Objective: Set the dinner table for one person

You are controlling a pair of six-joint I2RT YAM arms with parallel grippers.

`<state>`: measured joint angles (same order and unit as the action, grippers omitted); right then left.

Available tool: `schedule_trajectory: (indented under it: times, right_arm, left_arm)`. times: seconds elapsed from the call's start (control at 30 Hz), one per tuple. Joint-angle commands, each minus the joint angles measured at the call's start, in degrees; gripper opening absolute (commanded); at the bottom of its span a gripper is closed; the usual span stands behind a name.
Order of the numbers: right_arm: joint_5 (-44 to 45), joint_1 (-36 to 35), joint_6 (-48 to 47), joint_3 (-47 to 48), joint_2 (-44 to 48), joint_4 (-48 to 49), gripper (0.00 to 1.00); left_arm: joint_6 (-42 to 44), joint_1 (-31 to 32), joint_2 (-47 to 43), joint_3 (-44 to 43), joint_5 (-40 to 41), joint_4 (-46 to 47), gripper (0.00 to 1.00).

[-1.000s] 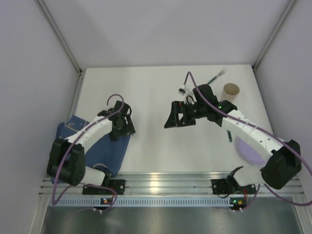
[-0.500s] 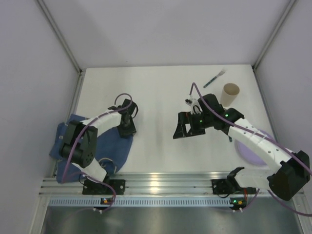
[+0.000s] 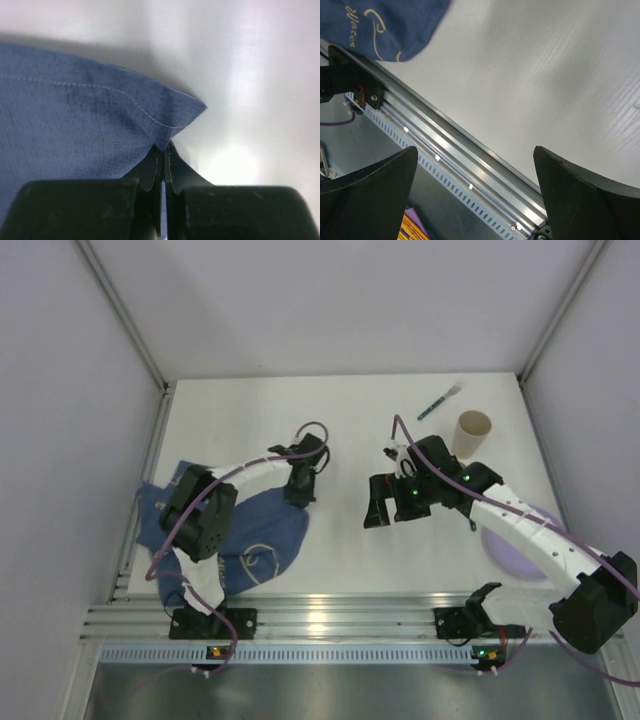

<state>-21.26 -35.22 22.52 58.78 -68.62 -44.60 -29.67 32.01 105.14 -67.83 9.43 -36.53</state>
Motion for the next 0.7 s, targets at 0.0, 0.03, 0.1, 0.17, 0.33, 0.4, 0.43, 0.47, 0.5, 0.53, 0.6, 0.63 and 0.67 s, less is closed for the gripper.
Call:
schedule_trajectory:
  times: [0.0,0.03,0.1,0.17,0.33,0.4,0.43,0.47,0.5,0.53,0.6,0.63,0.67]
  right_arm:
    - [3.4,0.3,-1.8,0.1,1.2,-2.2,1.00]
    - [3.9,0.6,-2.0,0.3,1.2,-2.4,1.00]
    - [4.6,1.5,-2.6,0.4,1.8,-3.3,1.00]
    - [5.0,2.2,-2.8,0.5,2.7,-3.7,1.00]
    - [5.9,5.3,-4.2,2.8,7.4,-5.5,1.00]
    - [5.9,6.7,-5.1,3.8,8.8,-5.8,1.00]
    - [5.8,7.2,-5.5,4.7,8.9,-5.9,1.00]
    - [5.7,7.7,-5.8,5.1,8.9,-5.9,1.00]
    - [5.7,8.3,-6.3,5.5,8.4,-5.9,1.00]
    - [5.9,8.5,-6.6,6.3,8.1,-5.8,1.00]
    - [5.7,8.5,-6.7,7.3,6.6,-5.1,1.00]
    - [5.5,8.5,-6.2,8.1,5.9,-4.5,1.00]
    - [5.6,8.5,-5.4,8.3,5.3,-3.8,1.00]
  left_arm:
    - [6.4,14.4,8.5,-6.2,-14.4,3.8,0.00]
    - [6.9,16.7,9.5,-9.7,-16.4,3.2,0.00]
    - [6.8,23.1,11.0,-12.7,-18.4,2.3,0.00]
    - [6.1,26.1,11.7,-14.5,-18.7,2.2,0.16]
    - [1.3,28.4,4.4,-11.6,-17.4,4.1,0.99]
    - [-0.9,28.1,-0.9,-11.5,-15.0,3.9,0.99]
    - [-1.7,27.9,-2.4,-11.9,-13.9,4.0,0.99]
    - [-2.8,27.5,-5.3,-12.2,-12.3,3.9,0.99]
    - [-3.3,27.2,-6.3,-13.1,-11.7,3.8,0.99]
    - [-3.7,27.0,-7.4,-13.6,-11.0,3.6,0.99]
    - [-4.7,26.2,-10.3,-15.0,-6.4,2.0,0.99]
    - [-4.9,25.7,-11.4,-15.5,-5.1,1.5,0.99]
    - [-5.0,24.7,-12.5,-15.7,-1.8,0.7,0.98]
